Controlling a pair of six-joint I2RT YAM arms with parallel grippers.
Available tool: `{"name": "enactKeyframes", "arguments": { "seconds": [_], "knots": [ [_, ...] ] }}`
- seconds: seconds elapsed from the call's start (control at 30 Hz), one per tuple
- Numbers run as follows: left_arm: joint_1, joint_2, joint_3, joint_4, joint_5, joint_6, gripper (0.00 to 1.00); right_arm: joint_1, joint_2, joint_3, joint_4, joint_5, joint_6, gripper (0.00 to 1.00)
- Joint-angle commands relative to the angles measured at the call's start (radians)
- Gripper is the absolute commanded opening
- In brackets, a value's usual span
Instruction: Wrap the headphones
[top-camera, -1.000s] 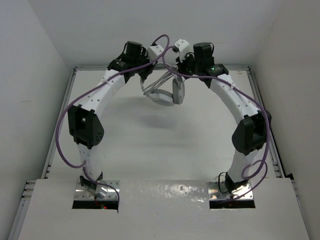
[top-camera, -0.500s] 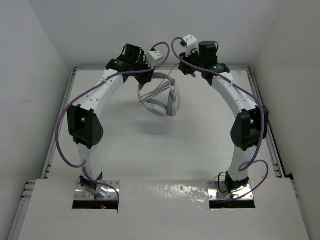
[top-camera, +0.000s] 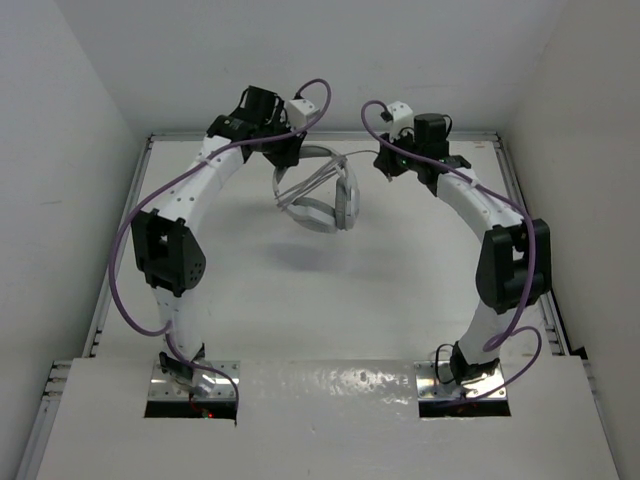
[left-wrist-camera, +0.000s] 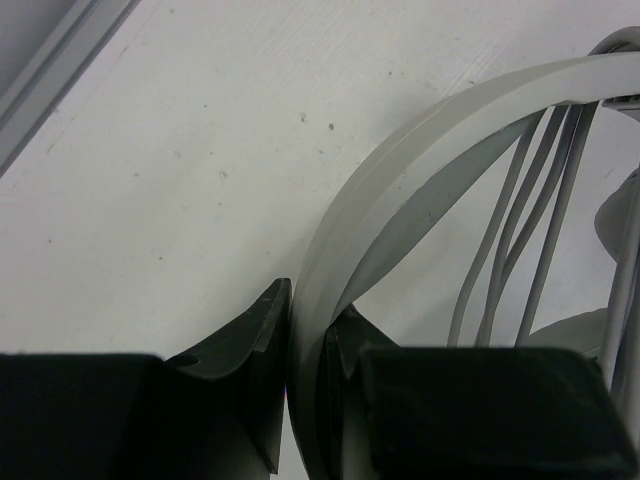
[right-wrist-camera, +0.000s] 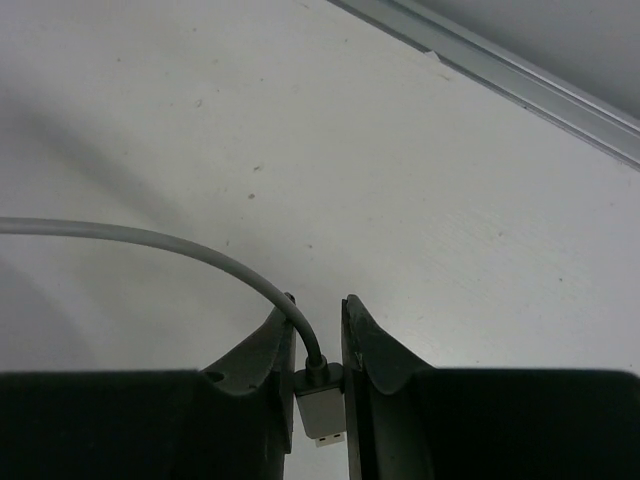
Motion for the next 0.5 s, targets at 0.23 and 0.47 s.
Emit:
{"name": "enactKeyframes", "arguments": {
  "seconds": [0.23,0.47],
  "knots": [
    [0.009,-0.039,0.144,-0.003,0.189,-0.090,0.00,-0.015,0.045,0.055,0.181,-0.068,0.157,0.01],
    [0.011,-0.029,0.225,0.032,0.250,-0.237,0.00,0.057,-0.005,-0.148,0.439,-0.129,0.275,0.18]
  ]
}}
